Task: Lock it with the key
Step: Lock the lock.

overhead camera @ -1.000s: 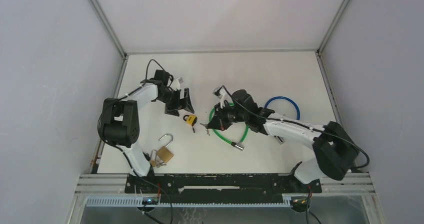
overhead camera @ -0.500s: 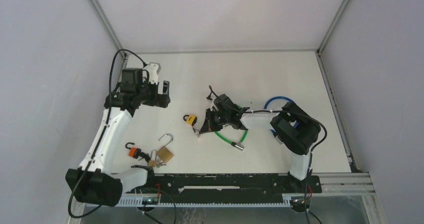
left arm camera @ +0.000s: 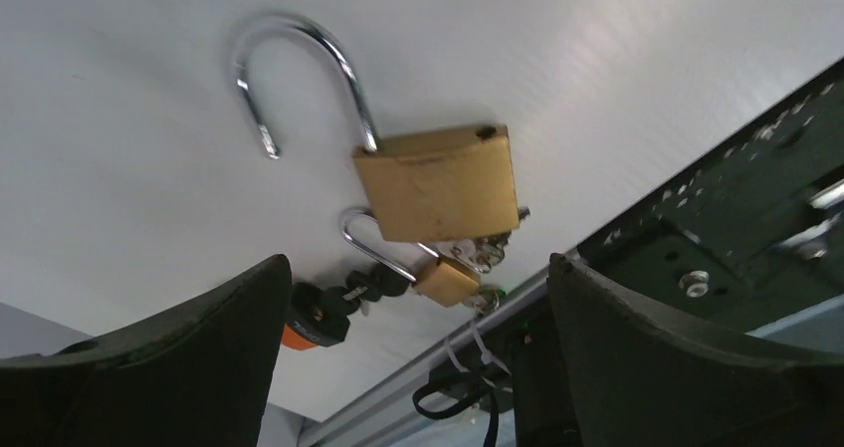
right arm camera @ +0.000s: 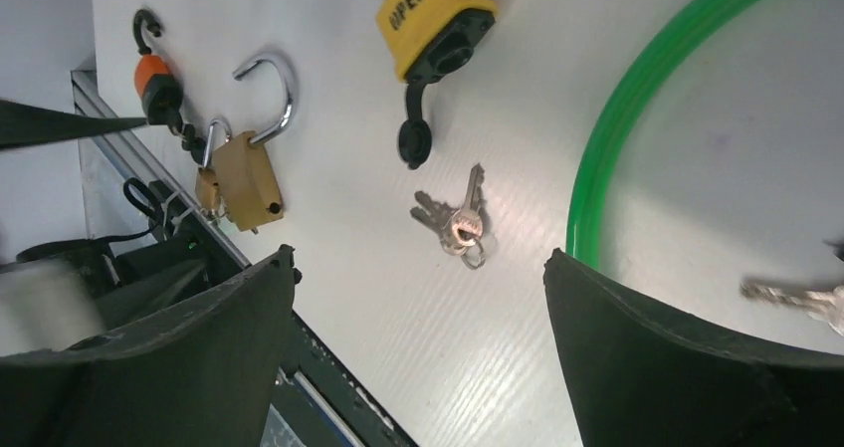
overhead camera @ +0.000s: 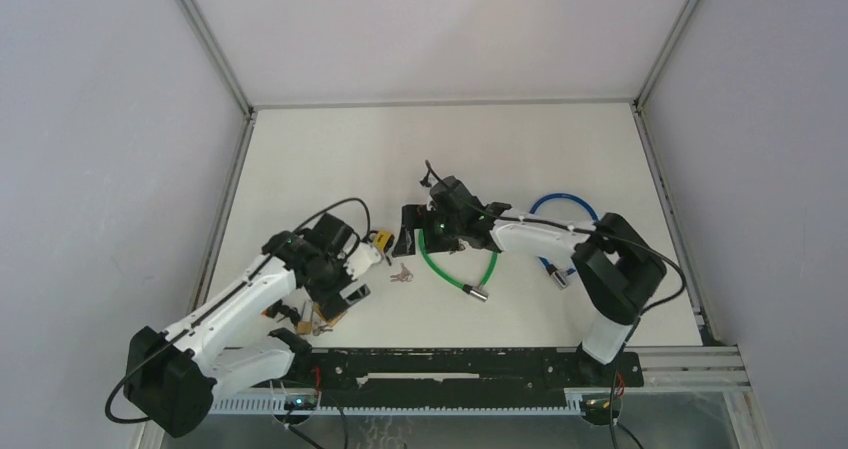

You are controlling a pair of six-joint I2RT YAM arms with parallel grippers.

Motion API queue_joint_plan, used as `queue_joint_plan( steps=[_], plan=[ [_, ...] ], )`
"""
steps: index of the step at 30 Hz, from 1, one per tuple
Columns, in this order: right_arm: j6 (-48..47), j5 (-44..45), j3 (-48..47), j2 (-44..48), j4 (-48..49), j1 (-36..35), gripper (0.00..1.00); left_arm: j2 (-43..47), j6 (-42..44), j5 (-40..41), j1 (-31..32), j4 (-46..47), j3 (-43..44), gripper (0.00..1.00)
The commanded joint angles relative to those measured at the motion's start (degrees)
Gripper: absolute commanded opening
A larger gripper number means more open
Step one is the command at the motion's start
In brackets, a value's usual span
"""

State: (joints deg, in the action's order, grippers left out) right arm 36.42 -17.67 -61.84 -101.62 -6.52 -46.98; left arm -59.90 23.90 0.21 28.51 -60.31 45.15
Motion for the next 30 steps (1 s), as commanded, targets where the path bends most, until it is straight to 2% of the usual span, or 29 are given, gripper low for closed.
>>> queue_joint_plan(
  steps=[1,4,9,14,22,30],
  plan=[
    [-4.47,9.0,-1.74,8.52,-6.49,-1.75,0.99,0.67,2.18,7.23,3.36,3.39,-6.23,1.0],
    [-5.26,9.87,-1.74,10.32,-8.39,-2.14,0.99,-1.82,2.94,4.29,4.33,6.91,-8.21,1.0],
    [-6.02,11.27,-1.38,11.92,-10.05,-2.13,0.99,-8.63,1.81,4.93,5.5,12.36,-11.46,1.0],
    [-6.76,12.08,-0.99,13.14,-10.58,-2.14,0.99,-9.02,2.48,1.28,5.64,14.12,-11.48,1.0],
    [-8.02,12.15,-1.0,14.28,-10.56,-0.5,0.99,-11.12,1.79,1.38,5.28,12.95,-10.63,1.0],
    [-10.28,14.27,-0.99,16.97,-11.86,1.14,0.99,-15.01,2.99,0.25,1.12,11.0,-9.39,0.91]
  ],
)
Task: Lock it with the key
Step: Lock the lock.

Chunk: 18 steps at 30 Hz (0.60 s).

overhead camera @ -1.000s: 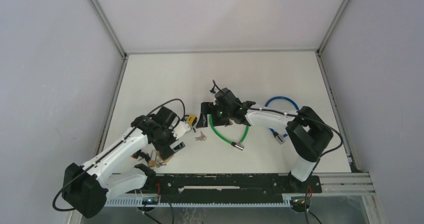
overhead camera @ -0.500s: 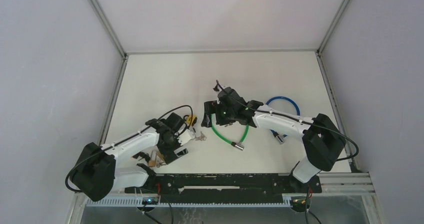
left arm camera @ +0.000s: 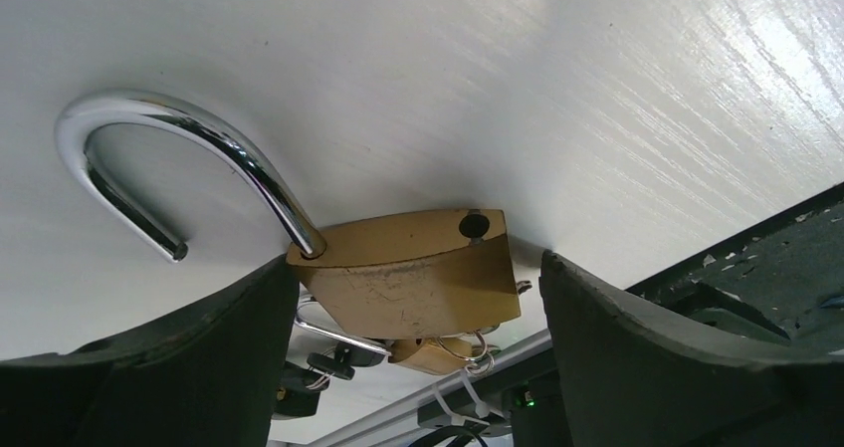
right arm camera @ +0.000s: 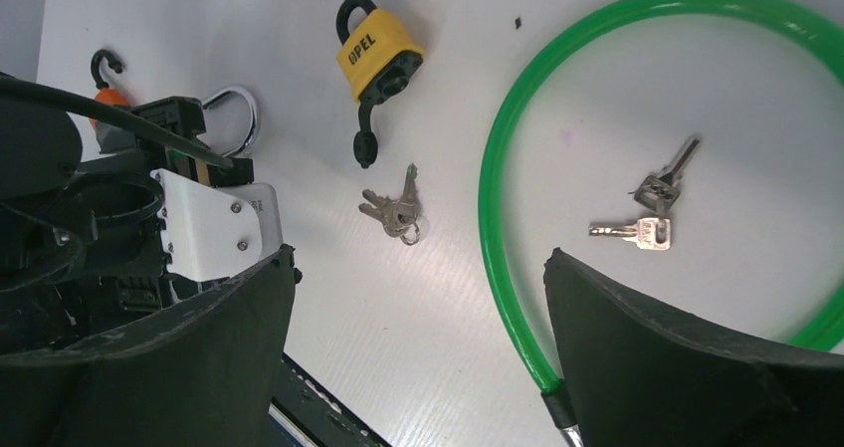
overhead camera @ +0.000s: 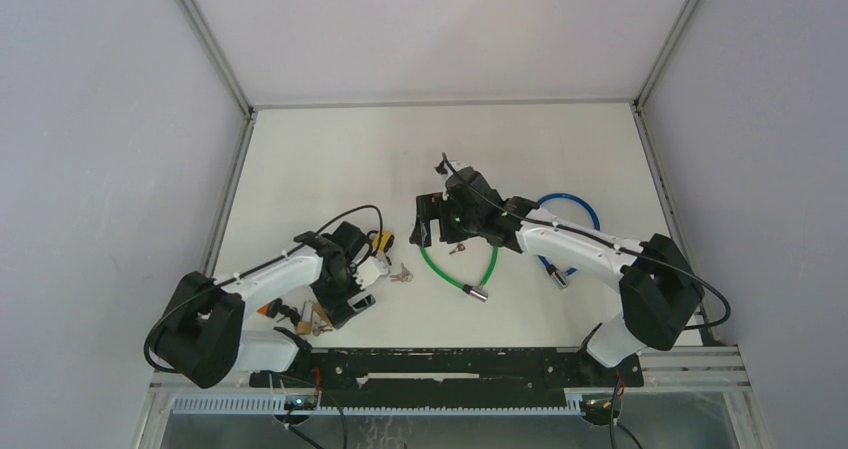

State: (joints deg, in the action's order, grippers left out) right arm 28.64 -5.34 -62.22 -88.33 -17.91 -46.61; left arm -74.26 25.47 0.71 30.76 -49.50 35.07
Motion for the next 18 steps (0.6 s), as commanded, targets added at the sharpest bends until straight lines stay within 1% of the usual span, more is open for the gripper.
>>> queue_joint_plan(
  steps=[1,2,3,5,6,7,8,10,11,14,18],
  plan=[
    [-2.79,2.12,-0.63,3.85,-0.55,0.92,0.99,-0.21,1.76,-0.27,-1.07,0.45,0.51,0.9],
    [-2.93,2.22,-0.61,4.14,-0.61,1.13,0.99,0.34,1.76,0.1,-1.07,0.83,0.45,0.86],
    [-3.08,2.12,-0.63,4.26,-0.53,1.42,0.99,0.86,0.88,1.32,-1.06,1.81,0.34,0.7],
    [-3.32,1.82,-0.63,4.54,-0.36,1.96,0.99,1.51,0.08,1.29,-1.14,2.8,0.12,0.51],
    [-3.45,1.64,-0.61,4.74,-0.26,2.14,0.99,1.57,0.11,0.68,-1.14,2.73,0.02,0.45],
    [-3.49,1.53,-0.62,4.91,-0.16,2.26,0.99,1.57,0.11,0.66,-1.19,2.57,0.0,0.35],
    [-3.52,1.49,-0.63,5.18,-0.11,2.38,0.99,1.5,0.03,0.77,-1.23,2.47,0.0,0.22],
    [-3.67,1.63,-0.6,5.72,-0.17,2.49,0.99,1.77,-0.07,1.06,-1.25,2.61,-0.08,0.02],
    [-3.79,1.7,-0.62,6.01,-0.31,2.49,0.99,2.17,-0.12,1.22,-1.28,2.7,-0.11,0.0],
    [-4.08,1.75,-0.62,6.99,-0.78,2.49,0.99,5.85,-0.82,0.76,-1.32,1.11,1.56,0.0],
    [-5.05,1.33,-0.6,8.97,-0.86,2.4,0.99,16.68,-0.41,-0.27,-1.43,-2.79,5.9,0.0]
  ],
)
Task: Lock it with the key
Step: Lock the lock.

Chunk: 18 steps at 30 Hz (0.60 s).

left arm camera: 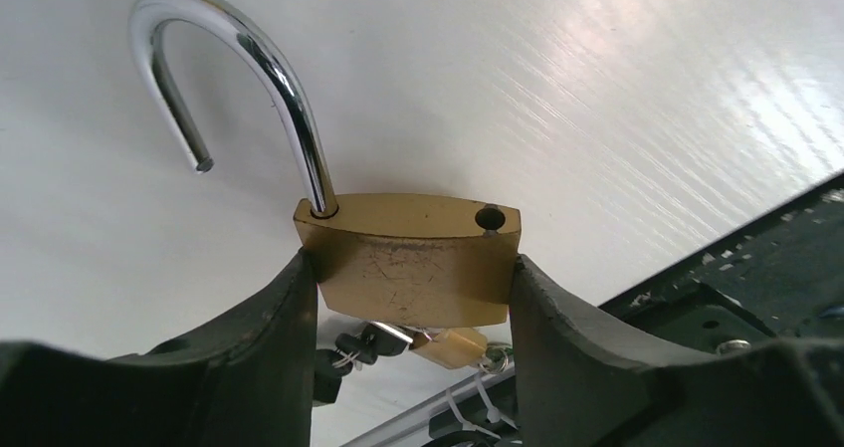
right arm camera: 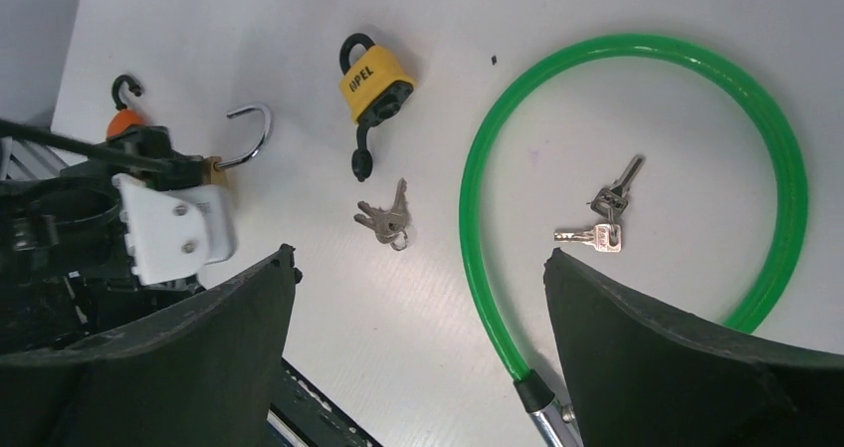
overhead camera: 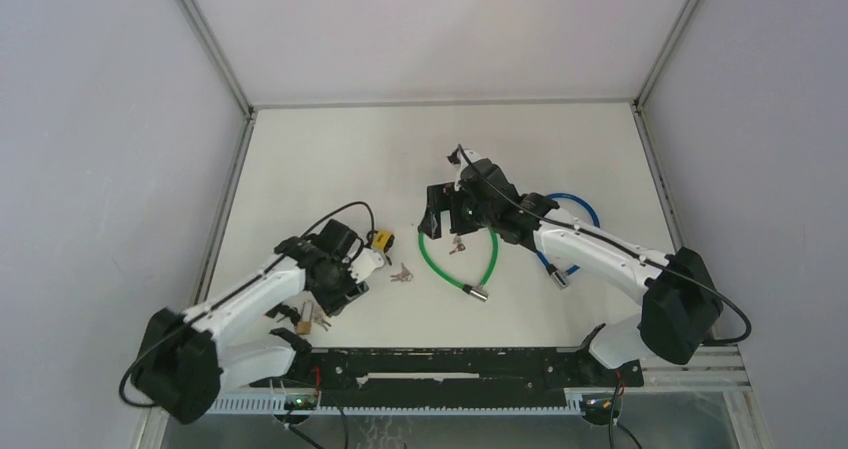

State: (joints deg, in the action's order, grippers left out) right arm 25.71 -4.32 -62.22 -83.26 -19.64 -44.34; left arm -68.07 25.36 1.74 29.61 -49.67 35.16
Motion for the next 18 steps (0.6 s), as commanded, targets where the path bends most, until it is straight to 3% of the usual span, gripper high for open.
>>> queue_joint_plan(
  steps=[1,4,8,13,18],
  plan=[
    [-2.55,0.2,-0.62,4.61,1.1,-0.01,0.99,13.56,0.04,-3.43,-0.25,-3.91,6.99,0.0],
    [-5.7,0.03,2.04,9.69,5.31,-1.27,0.99,23.31,1.16,-8.45,-0.25,-5.52,10.27,0.0],
    [-10.89,-5.24,8.09,19.25,15.29,-1.86,0.97,31.58,0.0,-16.1,-0.16,0.54,13.01,0.0],
    [-18.9,-18.65,10.71,28.8,23.11,-2.24,0.97,35.37,0.19,-30.08,-0.16,11.28,15.21,0.0],
    [-33.98,-36.76,10.72,34.68,23.09,-4.28,0.99,34.52,4.22,-47.9,0.36,11.39,21.24,0.0]
  ],
)
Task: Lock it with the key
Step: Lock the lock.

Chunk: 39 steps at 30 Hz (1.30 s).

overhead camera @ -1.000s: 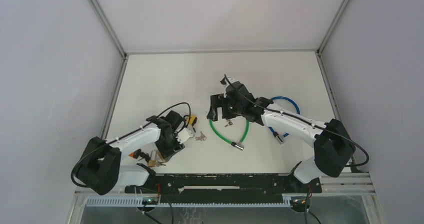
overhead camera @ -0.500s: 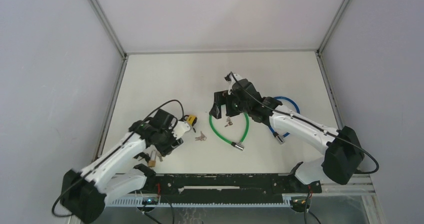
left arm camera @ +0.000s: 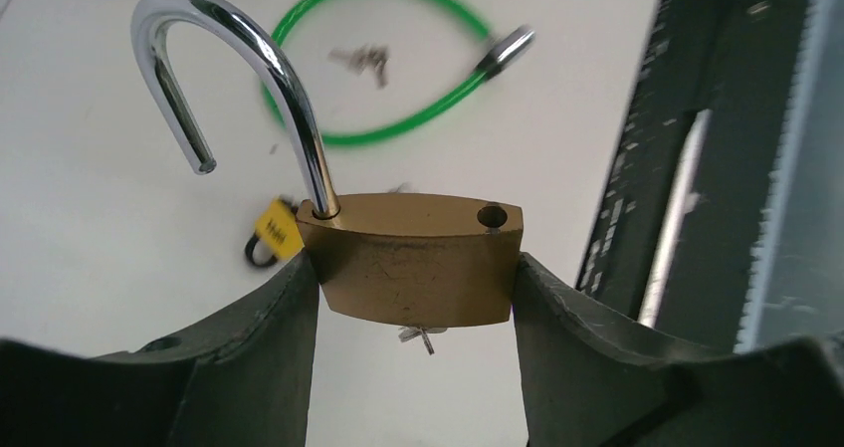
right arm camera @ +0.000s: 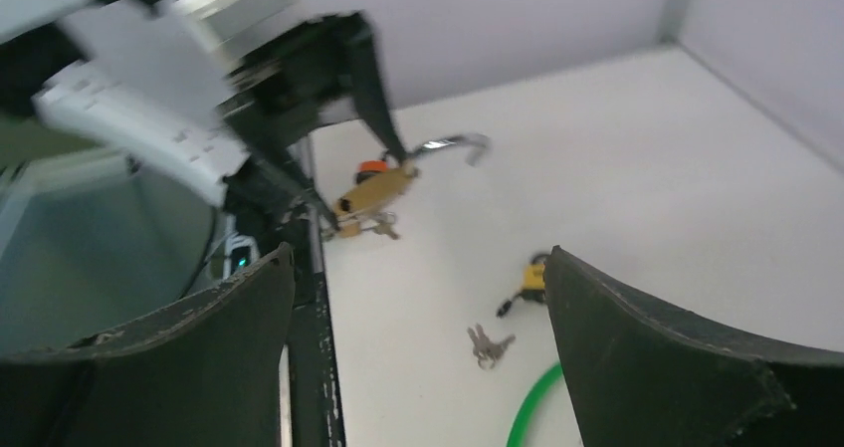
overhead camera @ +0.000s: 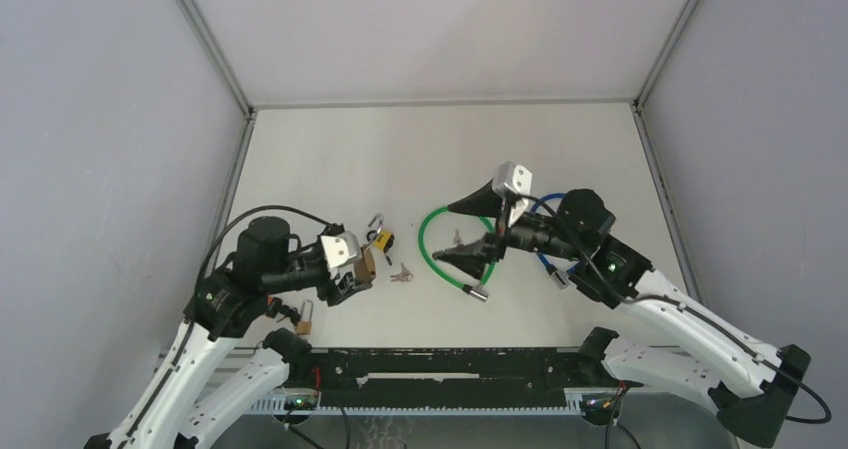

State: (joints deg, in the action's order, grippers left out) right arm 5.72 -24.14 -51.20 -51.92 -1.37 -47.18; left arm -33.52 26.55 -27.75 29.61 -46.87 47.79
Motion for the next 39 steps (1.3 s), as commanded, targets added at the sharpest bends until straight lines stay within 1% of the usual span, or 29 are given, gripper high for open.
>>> queue_joint_plan(
  steps=[1,4,7,8,9,13,15,19,28,29,30,31,32,34,39],
  plan=[
    [-15.46,-19.88,-0.56,3.98,5.48,-1.48,0.99,-0.42,3.31,-20.55,1.48,8.29,9.77,0.0],
    [-21.76,-23.51,-2.75,3.56,4.61,-1.67,1.0,-1.1,3.59,-22.02,4.85,7.4,10.88,0.0],
    [-38.53,-22.51,-5.47,1.18,-2.05,-4.8,0.99,-2.12,4.74,-22.22,6.7,5.69,11.63,0.0],
    [-42.29,-21.01,-7.17,-0.03,-4.74,-5.8,0.99,-2.42,5.46,-22.22,6.91,4.83,11.89,0.0],
    [-43.83,-19.79,-9.17,-1.22,-6.97,-6.11,0.99,-2.81,6.81,-22.02,7.24,4.33,12.2,0.0],
    [-46.24,-19.16,-16.38,-6.44,-14.25,-6.16,0.98,-4.35,10.65,-20.21,8.5,3.1,13.46,0.0],
    [-45.11,-20.01,-18.22,-8.74,-15.75,-6.78,0.95,-4.61,10.89,-19.35,8.76,3.86,13.58,0.0],
    [-45.74,-18.4,-18.5,-11.15,-17.53,-8.78,0.91,-4.35,10.83,-19.08,8.84,4.75,13.18,0.0],
    [-47.13,-17.9,-18.5,-13.42,-16.83,-8.9,0.85,-3.83,10.97,-20.24,9.49,4.75,13.1,0.0],
    [-47.19,-17.83,-18.54,-13.69,-16.62,-8.78,0.78,-3.88,11.06,-20.24,9.59,4.63,13.08,0.0],
    [-47.13,-17.81,-18.51,-13.96,-16.2,-8.77,0.68,-3.9,11.26,-20.16,9.66,4.36,13.12,0.0],
    [-47.04,-17.85,-18.5,-14.18,-15.87,-8.73,0.61,-3.92,11.39,-20.15,9.76,4.12,13.16,0.0],
    [-47.14,-18.12,-18.53,-14.37,-15.64,-8.68,0.57,-3.95,11.42,-20.23,9.81,4.08,13.18,0.0],
    [-47.28,-18.22,-18.56,-14.73,-15.45,-8.64,0.55,-3.85,11.47,-20.21,9.92,4.07,13.22,0.0],
    [-46.5,-18.53,-18.51,-15.33,-14.46,-8.7,0.39,-3.82,10.85,-20.21,10.11,4.06,13.06,0.0]
  ],
)
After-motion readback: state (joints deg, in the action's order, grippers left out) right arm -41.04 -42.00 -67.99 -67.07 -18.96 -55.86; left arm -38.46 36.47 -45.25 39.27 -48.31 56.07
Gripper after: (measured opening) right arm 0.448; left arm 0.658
